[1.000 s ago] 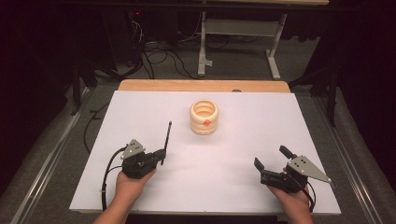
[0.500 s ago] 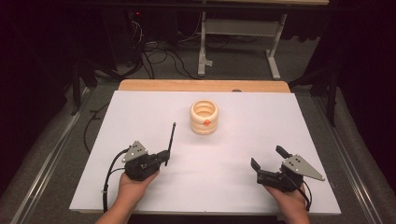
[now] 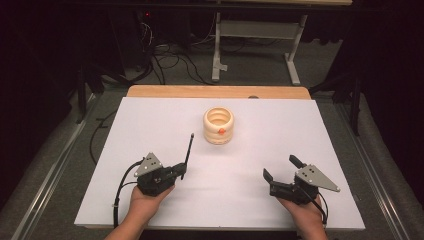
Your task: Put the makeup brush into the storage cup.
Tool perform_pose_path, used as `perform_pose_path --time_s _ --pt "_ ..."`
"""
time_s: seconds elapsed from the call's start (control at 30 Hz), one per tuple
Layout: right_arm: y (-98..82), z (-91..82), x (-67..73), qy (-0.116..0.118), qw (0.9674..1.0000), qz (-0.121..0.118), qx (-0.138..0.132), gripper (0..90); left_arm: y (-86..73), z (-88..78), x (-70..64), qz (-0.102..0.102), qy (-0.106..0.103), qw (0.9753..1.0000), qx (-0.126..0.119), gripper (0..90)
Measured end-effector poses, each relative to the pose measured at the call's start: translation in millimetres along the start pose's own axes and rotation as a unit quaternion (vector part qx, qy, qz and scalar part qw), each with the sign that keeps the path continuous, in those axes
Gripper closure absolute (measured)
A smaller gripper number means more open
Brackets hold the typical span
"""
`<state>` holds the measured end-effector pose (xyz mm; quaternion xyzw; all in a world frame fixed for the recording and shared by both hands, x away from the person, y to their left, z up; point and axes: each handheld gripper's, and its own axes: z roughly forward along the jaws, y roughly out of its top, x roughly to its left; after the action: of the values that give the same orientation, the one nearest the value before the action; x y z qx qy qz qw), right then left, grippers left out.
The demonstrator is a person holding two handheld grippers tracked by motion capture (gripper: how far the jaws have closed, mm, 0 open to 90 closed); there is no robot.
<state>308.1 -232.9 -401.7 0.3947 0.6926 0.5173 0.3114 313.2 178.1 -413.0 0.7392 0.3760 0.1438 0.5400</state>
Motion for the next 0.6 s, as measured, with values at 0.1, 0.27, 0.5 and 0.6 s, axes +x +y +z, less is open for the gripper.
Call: perform_pose_path --time_s 0.1,0.27,0.5,0.6 --pt "2.5 4.8 3.1 0.003 1.0 -0.002 -0.002 4.0 0.6 1.3 -2.7 0.003 -0.005 1.0 -0.002 83.4" --pt "4.9 9.2 5.2 0.006 1.0 0.0 -0.003 4.0 1.0 3.2 -5.3 0.008 -0.009 0.9999 -0.002 83.4" --pt "9.4 13.3 7.1 0.006 0.9999 0.004 -0.007 4.0 1.4 7.4 -9.6 0.013 -0.015 0.9998 -0.001 83.4" --pt "13.5 14.7 7.9 0.007 0.9999 0.004 -0.013 4.0 2.5 9.2 -11.8 0.014 -0.02 0.9997 -0.002 83.4"
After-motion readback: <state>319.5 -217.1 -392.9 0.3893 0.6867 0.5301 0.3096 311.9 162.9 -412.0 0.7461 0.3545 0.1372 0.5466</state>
